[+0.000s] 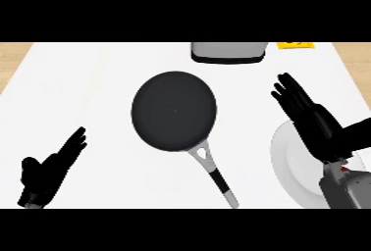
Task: Pick the tomato from the plate and place it in the pan
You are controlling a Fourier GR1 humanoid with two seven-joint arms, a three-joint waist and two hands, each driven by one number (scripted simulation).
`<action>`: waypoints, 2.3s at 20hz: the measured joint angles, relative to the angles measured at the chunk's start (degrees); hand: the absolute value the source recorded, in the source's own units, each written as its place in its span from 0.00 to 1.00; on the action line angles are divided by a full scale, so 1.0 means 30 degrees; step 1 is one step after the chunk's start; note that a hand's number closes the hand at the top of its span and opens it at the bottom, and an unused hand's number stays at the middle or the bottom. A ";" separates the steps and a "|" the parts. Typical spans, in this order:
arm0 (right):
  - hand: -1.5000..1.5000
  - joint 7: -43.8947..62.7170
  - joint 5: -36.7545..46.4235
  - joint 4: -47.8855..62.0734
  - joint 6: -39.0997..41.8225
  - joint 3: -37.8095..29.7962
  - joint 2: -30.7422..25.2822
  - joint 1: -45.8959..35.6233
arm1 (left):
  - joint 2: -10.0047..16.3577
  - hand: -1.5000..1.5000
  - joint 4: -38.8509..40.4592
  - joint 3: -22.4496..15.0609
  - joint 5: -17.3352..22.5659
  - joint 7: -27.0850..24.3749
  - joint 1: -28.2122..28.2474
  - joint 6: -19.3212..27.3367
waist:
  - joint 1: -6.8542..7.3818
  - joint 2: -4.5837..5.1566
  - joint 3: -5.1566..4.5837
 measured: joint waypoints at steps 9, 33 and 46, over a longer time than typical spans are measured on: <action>0.00 0.0263 0.3162 0.3625 -0.8967 -0.7004 -0.1913 0.3503 | 0.0624 0.50 -0.0118 0.1363 -0.1070 -0.0501 0.0020 0.2211 | -0.1999 -0.0095 0.0155; 0.00 1.7804 0.8441 -0.4753 -1.1860 -0.6191 -0.8380 1.2880 | -0.0525 0.50 -0.3410 -0.0609 -0.3966 0.2036 -0.0471 0.4624 | 0.0292 -0.0047 0.0175; 0.00 2.0316 0.4785 -0.1479 -0.8515 -0.4873 -1.0741 0.8008 | -0.0825 0.50 -0.3417 -0.0342 -0.4396 0.2104 -0.0518 0.4087 | 0.0647 0.0000 0.0236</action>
